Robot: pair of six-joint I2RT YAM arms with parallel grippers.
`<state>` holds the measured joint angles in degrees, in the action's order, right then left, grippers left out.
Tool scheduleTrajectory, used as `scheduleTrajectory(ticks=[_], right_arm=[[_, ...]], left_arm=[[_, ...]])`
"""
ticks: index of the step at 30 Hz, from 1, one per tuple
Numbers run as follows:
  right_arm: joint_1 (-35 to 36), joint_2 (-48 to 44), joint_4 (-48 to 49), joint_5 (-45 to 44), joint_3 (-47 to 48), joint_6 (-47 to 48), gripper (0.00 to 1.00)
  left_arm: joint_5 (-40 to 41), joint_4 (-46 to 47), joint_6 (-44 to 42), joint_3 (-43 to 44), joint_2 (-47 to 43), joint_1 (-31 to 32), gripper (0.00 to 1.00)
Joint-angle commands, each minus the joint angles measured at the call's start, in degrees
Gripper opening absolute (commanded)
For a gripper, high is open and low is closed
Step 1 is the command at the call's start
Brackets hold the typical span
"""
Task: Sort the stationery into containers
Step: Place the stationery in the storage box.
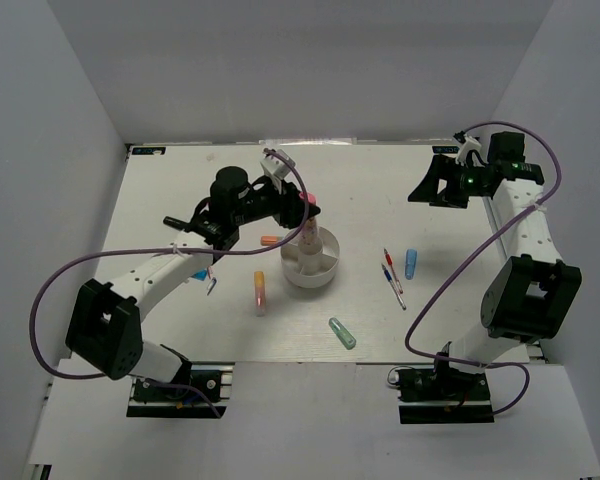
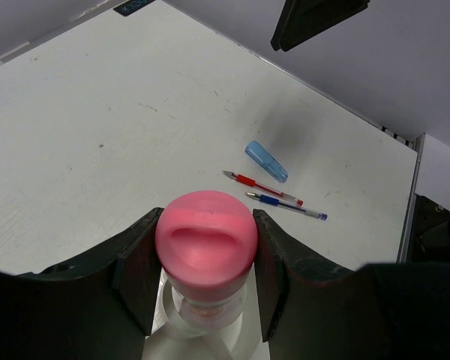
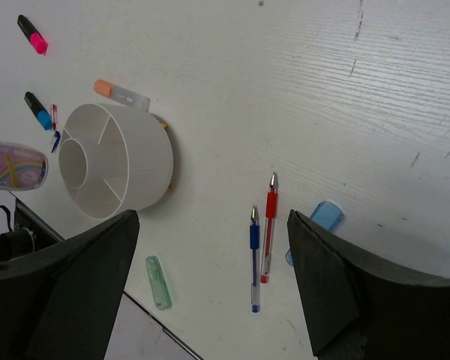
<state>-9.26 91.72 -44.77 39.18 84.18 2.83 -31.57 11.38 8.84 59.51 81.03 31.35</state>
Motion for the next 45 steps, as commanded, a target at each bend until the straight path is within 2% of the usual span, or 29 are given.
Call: scheduleTrajectory(ticks=[1, 31, 38, 45], right_arm=[[0.1, -1.9, 2.1, 1.2, -0.9, 1.6, 0.85], [0.5, -2.1, 4.2, 3.4, -5.7, 1.0, 0.85], [0.5, -2.9, 4.5, 1.6, -6.0, 1.5, 0.86], [0.4, -2.7, 4.3, 1.6, -6.4, 1.7, 0.86]], left_arm=[[-1.8, 2.5, 0.4, 0.6, 0.6, 0.3, 0.00], [-3.0, 8.3, 0.2, -2.6, 4.6, 0.3, 0.01], [-2.6, 9.5, -0.7, -4.0, 4.3, 0.8, 0.15], [-0.3, 11.1, -0.7, -6.2, 3.8, 0.8, 0.16]])
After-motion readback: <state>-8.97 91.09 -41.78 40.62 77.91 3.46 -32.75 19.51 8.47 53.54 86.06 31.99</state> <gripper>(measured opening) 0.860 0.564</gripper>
